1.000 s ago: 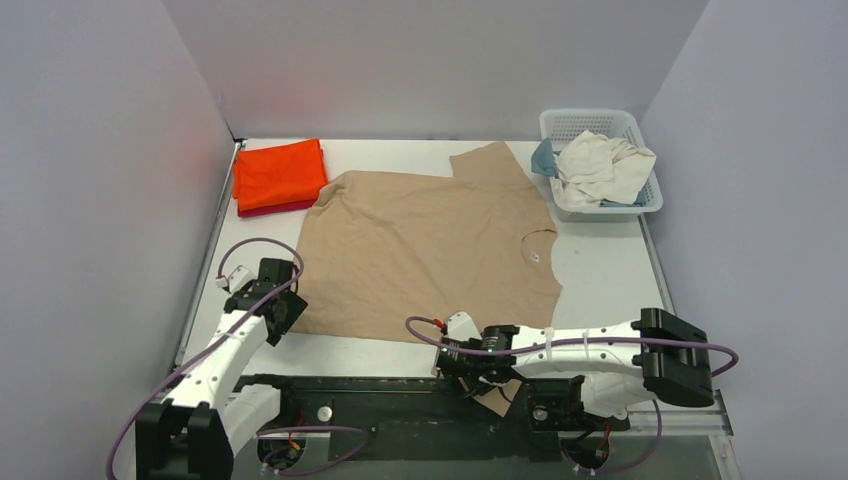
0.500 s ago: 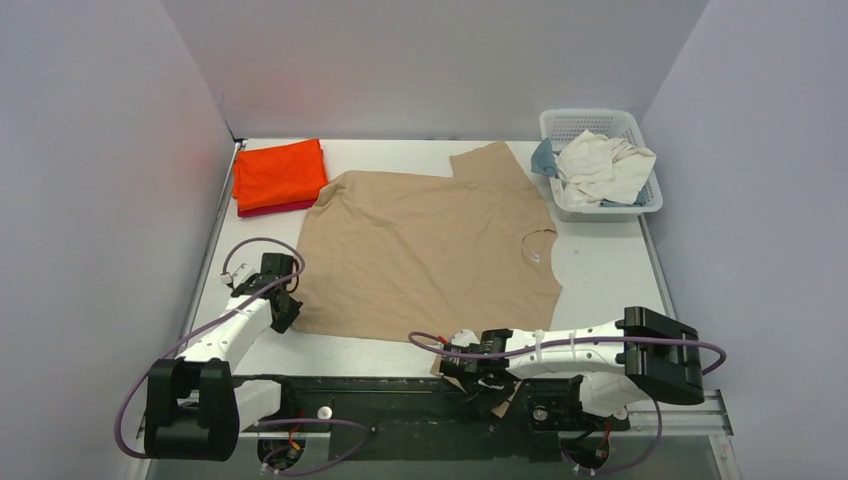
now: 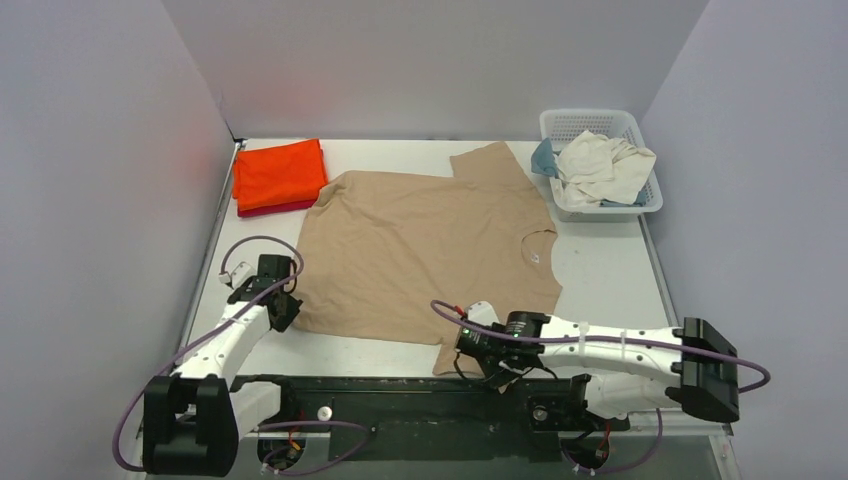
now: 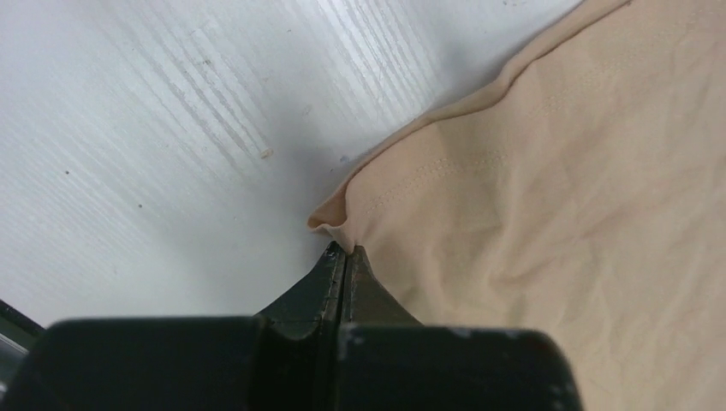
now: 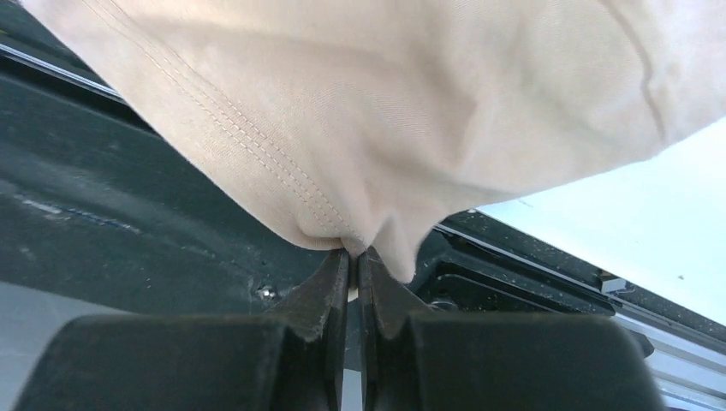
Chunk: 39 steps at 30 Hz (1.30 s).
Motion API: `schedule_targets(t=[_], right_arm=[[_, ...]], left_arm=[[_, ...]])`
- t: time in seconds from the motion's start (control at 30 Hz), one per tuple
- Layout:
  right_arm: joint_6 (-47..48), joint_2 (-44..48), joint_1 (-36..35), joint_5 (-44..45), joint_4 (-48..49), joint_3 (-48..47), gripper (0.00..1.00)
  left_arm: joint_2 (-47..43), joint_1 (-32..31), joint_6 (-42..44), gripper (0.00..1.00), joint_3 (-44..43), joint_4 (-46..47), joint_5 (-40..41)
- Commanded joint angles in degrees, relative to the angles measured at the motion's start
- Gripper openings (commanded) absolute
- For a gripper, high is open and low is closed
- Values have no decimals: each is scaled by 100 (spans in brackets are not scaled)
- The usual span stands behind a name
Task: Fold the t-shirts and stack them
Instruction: Grab the side of the flattened tshirt closest away from the robot with both arms, then fold the flattened tshirt in 1/3 of the way
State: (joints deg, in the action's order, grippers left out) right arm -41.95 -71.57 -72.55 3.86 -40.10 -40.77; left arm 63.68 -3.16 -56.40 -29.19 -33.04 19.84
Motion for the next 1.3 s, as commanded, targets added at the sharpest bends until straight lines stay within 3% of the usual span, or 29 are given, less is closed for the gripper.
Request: schedule_targets(t=[0.0, 0.13, 0.3, 0.47, 0.6, 0.9, 1.27], right_arm=[[155, 493, 210, 159, -1027, -268, 0], [178, 726, 115, -393, -1283, -94, 0], [28, 1058, -183, -915, -1458, -6, 0], [-39, 1095, -393, -1292, -1593, 0, 0], [45, 1084, -408, -1045, -1719, -188, 0], [833, 867, 1097, 549, -2152, -1286, 0], [1684, 76, 2552, 1520, -1964, -2499, 0]], left_arm=[[-597, 19, -255, 0, 7, -473, 25], [-1174, 13, -639, 0, 114, -1431, 179], [-1793, -291, -1427, 0, 378, -1993, 200], [-2104, -996, -2413, 0, 235, -2903, 508], [-2277, -1176, -2573, 0, 98, -2868, 667], [-1620, -1176, -2129, 0, -467, -1990, 733], [-599, -965, -1836, 0, -1130, -1299, 905]])
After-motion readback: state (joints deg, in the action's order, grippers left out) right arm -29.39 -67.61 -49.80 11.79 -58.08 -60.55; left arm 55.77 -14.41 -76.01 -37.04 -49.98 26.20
